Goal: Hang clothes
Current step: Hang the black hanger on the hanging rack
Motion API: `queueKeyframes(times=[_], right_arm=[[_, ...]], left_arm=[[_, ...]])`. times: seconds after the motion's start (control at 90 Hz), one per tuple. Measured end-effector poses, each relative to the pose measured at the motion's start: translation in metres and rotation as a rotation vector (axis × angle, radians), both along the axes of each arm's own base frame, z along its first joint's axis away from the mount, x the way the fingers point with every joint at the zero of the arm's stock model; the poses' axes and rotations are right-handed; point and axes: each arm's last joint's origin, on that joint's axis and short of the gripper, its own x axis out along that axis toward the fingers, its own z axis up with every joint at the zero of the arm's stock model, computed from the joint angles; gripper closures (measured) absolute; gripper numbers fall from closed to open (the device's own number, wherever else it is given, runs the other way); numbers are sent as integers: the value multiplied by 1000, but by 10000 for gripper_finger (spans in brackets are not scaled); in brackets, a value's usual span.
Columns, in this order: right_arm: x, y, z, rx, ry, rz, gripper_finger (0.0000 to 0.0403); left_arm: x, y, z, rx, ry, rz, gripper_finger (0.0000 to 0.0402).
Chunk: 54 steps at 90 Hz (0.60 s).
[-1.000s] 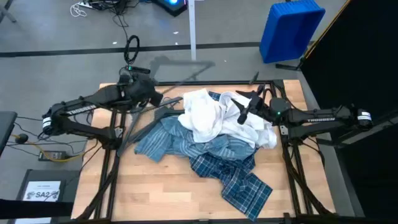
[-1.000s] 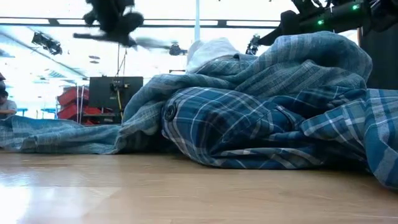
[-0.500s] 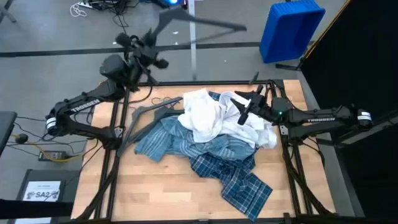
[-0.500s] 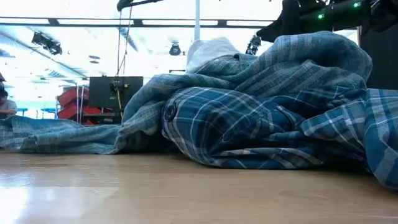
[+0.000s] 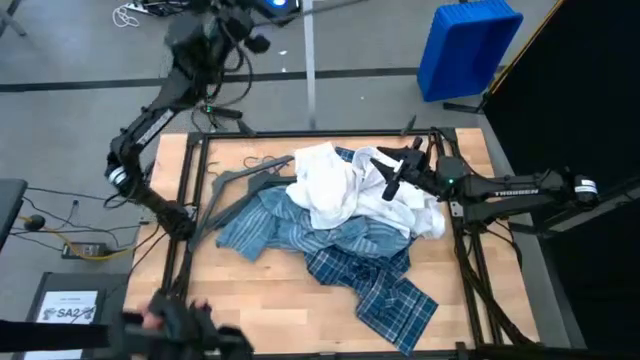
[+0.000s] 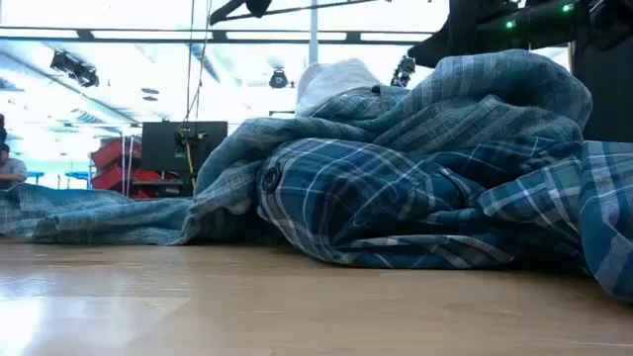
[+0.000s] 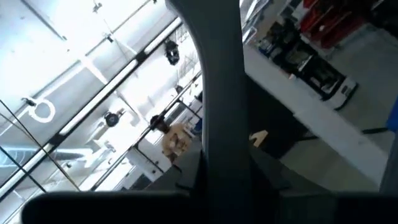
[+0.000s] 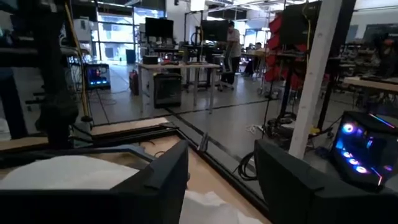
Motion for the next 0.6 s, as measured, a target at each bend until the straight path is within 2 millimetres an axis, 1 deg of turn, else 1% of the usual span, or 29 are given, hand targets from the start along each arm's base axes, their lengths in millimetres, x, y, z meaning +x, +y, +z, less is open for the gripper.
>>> queueKeyframes(times=[0.089,0.156,0.233,0.311,0.411,0.533,0.6], right_arm=[[0,0,1,-2,-9,0,251],[0,0,1,-4,-9,0,253],[0,0,1,-10,-6,-1,254],[0,0,1,-18,1,-2,254],[0,0,1,-27,7,-3,253],[0,0,1,-40,16,-4,256],[0,0,1,-41,18,-4,257]], left_arm=[[6,18,7,-15,-23,-22,349],[13,27,10,-20,-4,-66,349],[22,36,10,-31,34,-119,349],[32,43,6,-46,80,-168,349],[42,48,2,-52,95,-183,349],[45,51,-2,-58,97,-174,349],[45,52,-2,-60,96,-154,331]])
